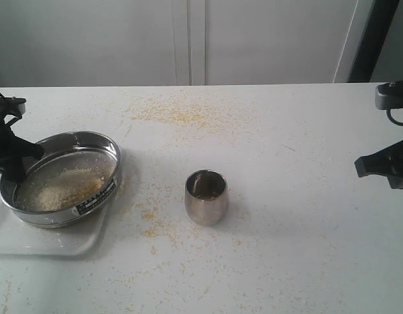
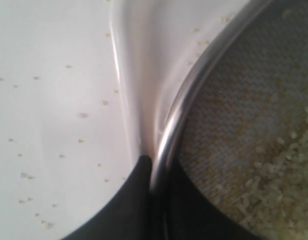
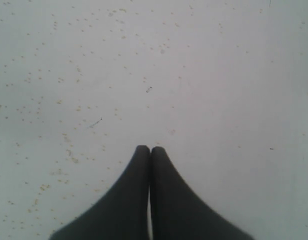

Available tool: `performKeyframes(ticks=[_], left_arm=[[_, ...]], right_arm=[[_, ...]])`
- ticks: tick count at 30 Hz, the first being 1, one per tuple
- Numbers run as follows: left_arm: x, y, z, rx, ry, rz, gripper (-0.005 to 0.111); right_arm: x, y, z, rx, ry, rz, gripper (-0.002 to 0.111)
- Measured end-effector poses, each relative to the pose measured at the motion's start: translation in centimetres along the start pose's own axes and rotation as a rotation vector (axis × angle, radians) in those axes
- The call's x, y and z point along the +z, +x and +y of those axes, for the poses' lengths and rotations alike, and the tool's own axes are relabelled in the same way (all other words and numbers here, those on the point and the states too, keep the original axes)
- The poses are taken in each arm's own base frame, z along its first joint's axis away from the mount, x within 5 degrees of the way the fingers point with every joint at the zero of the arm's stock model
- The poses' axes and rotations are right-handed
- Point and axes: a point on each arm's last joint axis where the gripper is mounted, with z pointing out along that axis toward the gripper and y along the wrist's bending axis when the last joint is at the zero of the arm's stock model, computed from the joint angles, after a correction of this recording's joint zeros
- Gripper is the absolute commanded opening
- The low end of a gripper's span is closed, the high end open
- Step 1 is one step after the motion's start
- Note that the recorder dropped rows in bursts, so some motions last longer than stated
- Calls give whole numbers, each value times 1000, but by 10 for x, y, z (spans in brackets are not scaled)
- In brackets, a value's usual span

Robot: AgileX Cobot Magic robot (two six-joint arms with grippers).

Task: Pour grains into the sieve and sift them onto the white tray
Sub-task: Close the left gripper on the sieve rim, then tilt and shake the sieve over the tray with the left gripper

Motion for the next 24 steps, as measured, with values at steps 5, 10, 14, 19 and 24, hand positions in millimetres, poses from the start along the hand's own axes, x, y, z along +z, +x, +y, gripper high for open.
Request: performKeyframes(ticks=[5, 10, 14, 19, 24], left_arm=[[0, 1, -1, -7, 12, 10, 0], [0, 3, -3, -23, 37, 33, 0], [-1, 4, -6, -41, 64, 46, 0], [-2, 6, -7, -46, 80, 67, 0], [-9, 5, -8, -37, 76, 67, 0]], right_arm=[[0, 0, 0, 0, 0, 0, 0], [0, 0, 0, 2, 0, 0, 0], [0, 0, 0, 2, 0, 0, 0], [0, 0, 0, 2, 0, 0, 0], [0, 0, 0, 2, 0, 0, 0]])
